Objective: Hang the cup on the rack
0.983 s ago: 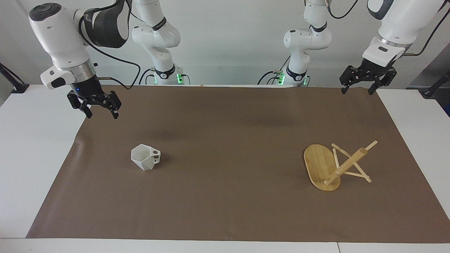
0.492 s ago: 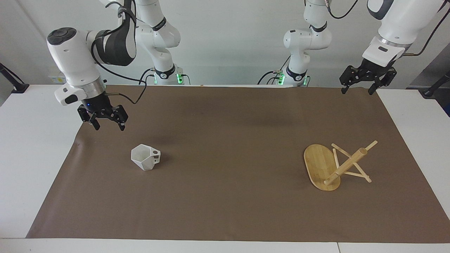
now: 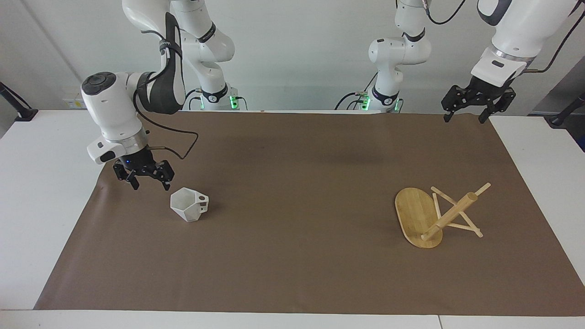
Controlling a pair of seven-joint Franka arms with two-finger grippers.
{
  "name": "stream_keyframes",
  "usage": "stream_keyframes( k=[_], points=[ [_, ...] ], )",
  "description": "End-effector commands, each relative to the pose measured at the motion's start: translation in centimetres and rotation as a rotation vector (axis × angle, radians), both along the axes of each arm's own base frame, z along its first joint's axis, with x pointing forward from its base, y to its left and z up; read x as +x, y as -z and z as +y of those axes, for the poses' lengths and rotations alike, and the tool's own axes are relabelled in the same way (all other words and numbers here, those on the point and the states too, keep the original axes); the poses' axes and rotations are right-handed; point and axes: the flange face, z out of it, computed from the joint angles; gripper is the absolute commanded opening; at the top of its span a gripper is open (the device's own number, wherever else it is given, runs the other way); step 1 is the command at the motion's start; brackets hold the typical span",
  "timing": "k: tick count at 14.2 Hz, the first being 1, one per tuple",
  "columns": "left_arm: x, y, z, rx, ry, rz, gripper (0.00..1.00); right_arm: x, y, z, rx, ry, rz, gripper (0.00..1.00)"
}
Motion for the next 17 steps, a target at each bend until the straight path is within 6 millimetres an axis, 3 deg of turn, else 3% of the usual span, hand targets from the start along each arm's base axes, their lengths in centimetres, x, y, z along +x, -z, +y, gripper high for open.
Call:
stream_keyframes(
  k=[1, 4, 17],
  points=[
    [-0.7, -0.1, 0.2, -0.008, -0.009, -0.003, 1.00, 0.1, 1.8, 0.2, -0.007, 0.006, -0.015, 1.00],
    [-0.7, -0.1, 0.2, -0.008, -0.009, -0.003, 1.00, 0.4, 2.5, 1.4, -0.005, -0.008, -0.010, 1.00],
    [-0.7, -0.1, 0.2, -0.008, -0.011, -0.003, 1.00, 0.3, 7.0, 1.4, 0.023, 0.110, -0.011, 1.00]
  ],
)
